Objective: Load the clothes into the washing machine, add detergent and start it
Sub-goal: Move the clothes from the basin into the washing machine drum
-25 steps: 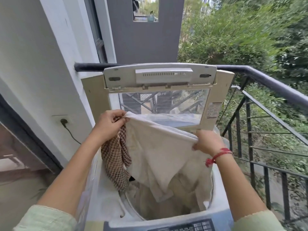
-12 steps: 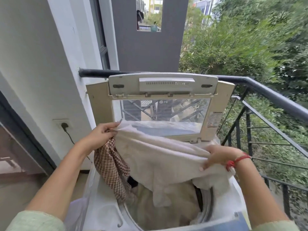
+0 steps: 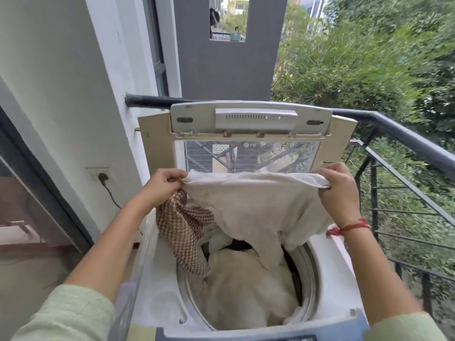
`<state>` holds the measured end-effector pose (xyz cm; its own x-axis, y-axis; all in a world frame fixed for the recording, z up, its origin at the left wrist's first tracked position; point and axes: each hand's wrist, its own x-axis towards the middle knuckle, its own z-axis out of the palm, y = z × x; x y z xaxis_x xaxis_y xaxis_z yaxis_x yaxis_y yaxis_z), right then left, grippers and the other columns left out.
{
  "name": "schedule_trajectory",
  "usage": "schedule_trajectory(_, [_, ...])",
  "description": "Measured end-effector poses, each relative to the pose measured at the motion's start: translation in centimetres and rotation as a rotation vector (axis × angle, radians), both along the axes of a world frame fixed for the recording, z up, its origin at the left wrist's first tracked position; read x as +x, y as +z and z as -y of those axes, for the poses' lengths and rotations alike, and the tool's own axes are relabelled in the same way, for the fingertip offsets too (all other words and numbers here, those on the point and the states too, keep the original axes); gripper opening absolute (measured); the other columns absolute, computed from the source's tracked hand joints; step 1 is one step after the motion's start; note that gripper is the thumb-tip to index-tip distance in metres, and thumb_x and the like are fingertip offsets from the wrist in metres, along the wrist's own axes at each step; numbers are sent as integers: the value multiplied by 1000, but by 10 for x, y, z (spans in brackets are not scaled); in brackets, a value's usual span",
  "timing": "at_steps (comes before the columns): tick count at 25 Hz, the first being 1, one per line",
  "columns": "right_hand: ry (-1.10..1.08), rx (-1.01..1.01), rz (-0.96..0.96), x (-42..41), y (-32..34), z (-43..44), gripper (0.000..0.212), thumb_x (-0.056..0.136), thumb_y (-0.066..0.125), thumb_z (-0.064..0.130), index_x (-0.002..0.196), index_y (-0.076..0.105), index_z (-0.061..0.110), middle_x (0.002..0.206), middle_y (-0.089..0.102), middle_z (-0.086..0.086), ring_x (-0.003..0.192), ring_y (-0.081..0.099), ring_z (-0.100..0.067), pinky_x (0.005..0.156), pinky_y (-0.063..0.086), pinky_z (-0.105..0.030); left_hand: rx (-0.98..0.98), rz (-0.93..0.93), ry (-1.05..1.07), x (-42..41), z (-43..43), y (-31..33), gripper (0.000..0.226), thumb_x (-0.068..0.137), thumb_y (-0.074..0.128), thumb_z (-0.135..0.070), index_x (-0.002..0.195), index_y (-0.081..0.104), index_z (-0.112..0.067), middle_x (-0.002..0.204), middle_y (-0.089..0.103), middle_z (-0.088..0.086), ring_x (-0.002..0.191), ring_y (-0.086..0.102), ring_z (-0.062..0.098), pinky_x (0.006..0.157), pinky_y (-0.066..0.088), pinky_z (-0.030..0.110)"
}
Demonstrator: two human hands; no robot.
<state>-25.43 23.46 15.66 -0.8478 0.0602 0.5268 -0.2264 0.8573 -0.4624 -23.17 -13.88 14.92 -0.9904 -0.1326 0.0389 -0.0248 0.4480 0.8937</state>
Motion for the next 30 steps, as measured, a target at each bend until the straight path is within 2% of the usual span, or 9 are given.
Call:
schedule_trajectory(3, [342, 370, 725, 23, -17, -2, 14, 76, 70, 8, 89, 71, 13, 87, 62, -1, 86, 61, -20, 65, 41, -23, -254, 342, -337, 24, 22, -19, 29, 84, 64, -1, 110, 66, -13, 105, 68, 0, 102, 62, 13, 77, 45, 4])
schedule_trajectory(5, [448, 666, 1164, 46, -46, 12, 27, 70, 76, 31, 93, 69, 19, 84, 64, 4, 78, 60, -15, 62, 44, -23, -300, 488, -415, 36, 29, -23, 32, 82, 70, -11, 110, 65, -25, 104, 69, -2, 99, 63, 9, 86, 47, 14])
schedule_trajectory(8, [591, 732, 1416, 60, -85, 41, 52, 72, 70, 55, 115, 64, 26, 105, 64, 9, 82, 59, -9, 71, 49, -21, -333, 406, -312, 43, 29, -12, 20, 81, 71, -20, 99, 68, -29, 99, 68, -4, 92, 60, 3, 81, 42, 16])
schedule_trajectory(11, [605, 604, 1175, 43, -84, 62, 62, 78, 63, 56, 130, 53, 23, 131, 57, 4, 113, 55, -13, 98, 44, -28, -283, 249, -244, 45, 19, 9, 13, 85, 68, -26, 97, 69, -25, 96, 71, -6, 93, 63, 8, 74, 38, 10])
schedule_trajectory(14, [590, 149, 854, 32, -64, 91, 61, 80, 73, 28, 135, 47, 22, 134, 52, 6, 111, 52, -7, 88, 42, -18, -180, 156, -320, 48, 4, 28, 15, 87, 66, -27, 101, 68, -22, 85, 75, 0, 94, 65, 29, 78, 44, 16])
schedule_trajectory(19, [1001, -557, 1180, 45, -81, 158, 102, 62, 85, 38, 145, 24, 37, 147, 34, 2, 130, 42, -16, 106, 39, -37, -35, 19, -452, 56, -15, 57, 19, 80, 73, -24, 97, 70, -19, 80, 72, 1, 83, 66, 10, 76, 48, 13])
schedule_trajectory(22, [1084, -962, 1318, 53, -95, 176, 77, 67, 83, 27, 134, 45, 19, 129, 57, -5, 119, 55, -24, 98, 47, -40, -22, 11, -491, 58, -18, 62, 22, 76, 76, -26, 97, 70, -20, 80, 68, -3, 82, 63, 8, 76, 49, 17])
schedule_trajectory(25, [914, -1186, 1053, 44, -77, 159, 33, 70, 78, 18, 100, 67, 11, 98, 70, -7, 88, 65, -20, 72, 55, -27, -81, -3, -341, 56, -9, 55, 30, 71, 79, -24, 99, 69, -23, 89, 68, -4, 73, 61, -3, 79, 46, 22])
schedule_trajectory(30, [674, -1460, 613, 29, -19, 94, 19, 63, 73, 19, 73, 57, 15, 78, 67, -3, 72, 63, -17, 57, 55, -27, -403, 293, -424, 41, -5, 3, 82, 56, 88, -29, 125, 46, -39, 115, 55, -14, 98, 59, 7, 90, 48, 34])
